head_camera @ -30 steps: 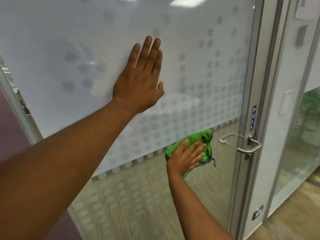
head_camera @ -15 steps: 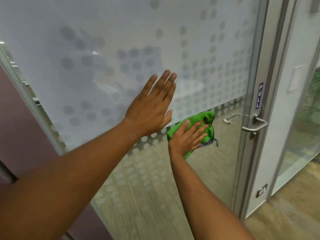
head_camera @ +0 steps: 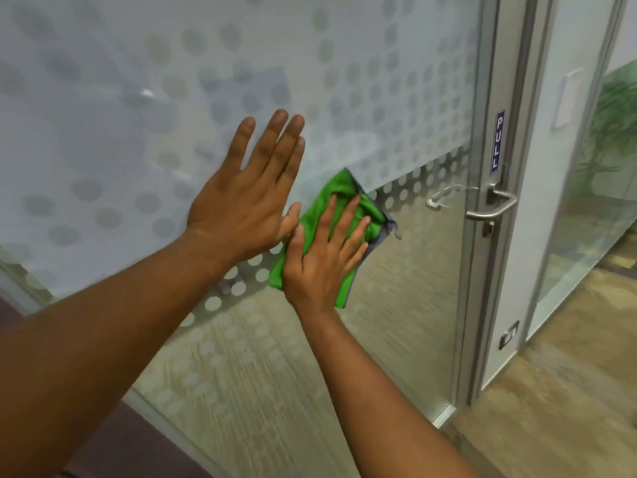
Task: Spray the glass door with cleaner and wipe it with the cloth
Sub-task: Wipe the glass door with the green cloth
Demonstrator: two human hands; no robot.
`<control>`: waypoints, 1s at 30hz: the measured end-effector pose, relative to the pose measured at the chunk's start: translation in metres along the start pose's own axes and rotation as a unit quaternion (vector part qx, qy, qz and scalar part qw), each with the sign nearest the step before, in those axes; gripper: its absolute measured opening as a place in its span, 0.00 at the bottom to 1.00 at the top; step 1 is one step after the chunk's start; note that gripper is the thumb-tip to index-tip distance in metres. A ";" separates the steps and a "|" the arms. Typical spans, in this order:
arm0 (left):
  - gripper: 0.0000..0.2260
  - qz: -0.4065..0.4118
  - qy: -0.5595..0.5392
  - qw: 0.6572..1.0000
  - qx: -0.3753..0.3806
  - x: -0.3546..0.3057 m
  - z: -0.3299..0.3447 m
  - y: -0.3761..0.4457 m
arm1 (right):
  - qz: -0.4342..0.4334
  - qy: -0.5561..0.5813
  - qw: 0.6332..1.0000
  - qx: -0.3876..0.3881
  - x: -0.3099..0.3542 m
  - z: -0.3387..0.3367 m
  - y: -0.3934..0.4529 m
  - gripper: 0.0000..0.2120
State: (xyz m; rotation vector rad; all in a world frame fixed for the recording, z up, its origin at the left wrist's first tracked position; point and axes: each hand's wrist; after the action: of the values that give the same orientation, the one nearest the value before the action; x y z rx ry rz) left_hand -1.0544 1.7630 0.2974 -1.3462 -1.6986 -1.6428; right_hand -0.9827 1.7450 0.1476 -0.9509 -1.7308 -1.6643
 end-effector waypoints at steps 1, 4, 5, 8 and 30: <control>0.36 -0.002 -0.005 1.000 0.004 0.001 -0.001 0.000 | 0.013 0.000 1.000 -0.004 0.001 0.000 0.004 0.31; 0.36 0.000 -0.013 1.000 0.005 0.001 -0.001 0.000 | 0.071 0.011 0.997 -0.010 -0.002 0.001 0.019 0.31; 0.36 0.001 -0.012 1.000 0.005 0.001 -0.001 0.000 | 0.097 0.019 0.995 -0.011 -0.005 0.001 0.025 0.31; 0.36 0.005 0.004 1.000 -0.006 0.001 -0.001 -0.001 | 0.164 0.031 0.986 -0.010 -0.024 0.000 0.038 0.32; 0.36 -0.001 0.021 1.000 0.002 0.003 -0.006 0.002 | -0.043 0.021 0.999 -0.007 0.030 -0.012 0.151 0.27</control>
State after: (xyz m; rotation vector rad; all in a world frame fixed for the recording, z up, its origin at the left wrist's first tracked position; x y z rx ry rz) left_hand -1.0558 1.7586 0.3027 -1.2978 -1.6797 -1.6562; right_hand -0.8813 1.7341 0.2633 -0.8536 -1.7571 -1.7403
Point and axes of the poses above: each hand's wrist, its own y-axis towards the middle knuckle, its own z-axis out of the palm, x = y × z, and after that the axes turned 6 degrees about -x, right-handed
